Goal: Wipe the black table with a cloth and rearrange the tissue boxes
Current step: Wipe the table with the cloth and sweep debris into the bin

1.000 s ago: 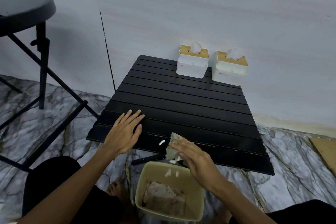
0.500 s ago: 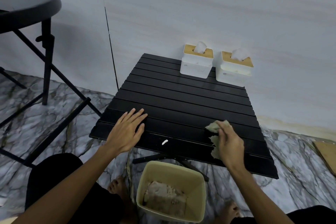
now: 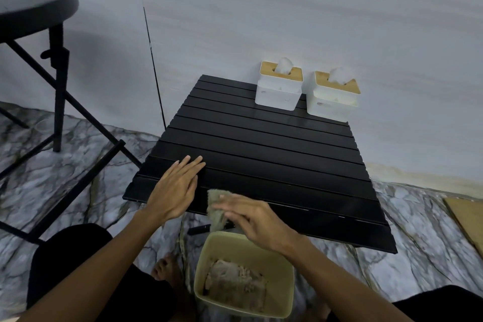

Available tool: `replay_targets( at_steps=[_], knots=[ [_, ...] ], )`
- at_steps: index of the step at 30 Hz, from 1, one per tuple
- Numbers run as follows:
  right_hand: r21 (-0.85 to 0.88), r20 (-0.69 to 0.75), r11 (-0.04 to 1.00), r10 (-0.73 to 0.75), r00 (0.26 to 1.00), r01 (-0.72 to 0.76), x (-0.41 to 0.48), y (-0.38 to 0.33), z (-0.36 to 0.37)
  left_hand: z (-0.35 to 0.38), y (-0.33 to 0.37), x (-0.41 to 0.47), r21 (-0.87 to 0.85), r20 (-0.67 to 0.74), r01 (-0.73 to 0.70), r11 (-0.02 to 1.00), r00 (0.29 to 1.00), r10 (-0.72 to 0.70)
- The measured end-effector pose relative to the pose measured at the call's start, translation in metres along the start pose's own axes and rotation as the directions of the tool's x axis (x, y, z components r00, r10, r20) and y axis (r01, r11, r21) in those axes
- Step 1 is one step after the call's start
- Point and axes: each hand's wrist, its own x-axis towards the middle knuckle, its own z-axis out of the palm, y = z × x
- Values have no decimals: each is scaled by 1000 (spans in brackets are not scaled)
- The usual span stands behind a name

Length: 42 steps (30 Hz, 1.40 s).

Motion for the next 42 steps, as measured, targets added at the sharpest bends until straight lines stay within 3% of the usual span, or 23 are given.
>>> replay_targets(
  at_steps=[4, 6, 8, 12, 15, 18, 22, 25, 28, 31, 34, 37, 40, 42],
  knots=[
    [167, -131, 982, 111, 985, -88, -28, -8, -15, 0, 0, 0, 3, -6, -2, 1000, 1000, 2],
    [226, -249, 959, 228, 941, -173, -47, -1, -28, -1, 0, 0, 5, -5, -2, 1000, 1000, 2],
    [265, -399, 923, 369, 840, -280, -66, 7, -45, -1, 1, -1, 8, -4, 0, 1000, 1000, 0],
    [135, -719, 787, 495, 487, -602, -95, 46, -83, -1, 1, -1, 21, -5, -5, 1000, 1000, 5],
    [3, -693, 576, 591, 414, -817, -89, 81, -87, -2, 2, -1, 37, -12, 12, 999, 1000, -12],
    [-118, -673, 484, 603, 428, -867, -53, 91, -68, -3, 1, -2, 47, -24, 56, 997, 998, -55],
    [-167, -662, 559, 547, 512, -812, 21, 77, -34, -8, -8, -4, 101, -40, 113, 988, 993, -109],
    [-229, -553, 681, 497, 669, -696, 78, 57, 0, -13, -18, -6, 125, -65, 151, 981, 987, -144],
    [-266, -387, 847, 343, 856, -460, 121, 40, 27, -16, -25, -6, 121, -76, 161, 979, 985, -153],
    [-267, -222, 912, 257, 941, -312, 142, 49, 29, -16, -27, -5, 109, -82, 162, 981, 985, -154],
    [-307, -200, 902, 250, 947, -303, 147, 70, 18, -16, -29, -3, 96, -77, 166, 981, 984, -159],
    [-300, -285, 875, 297, 911, -379, 141, 94, -8, -17, -32, -1, 86, -68, 166, 982, 985, -160],
    [-337, -437, 758, 400, 805, -559, 117, 139, -48, -19, -34, -1, 88, -64, 172, 981, 984, -166],
    [-282, -580, 663, 459, 673, -694, 100, 163, -69, -20, -36, -2, 92, -59, 181, 979, 983, -176]
  ],
)
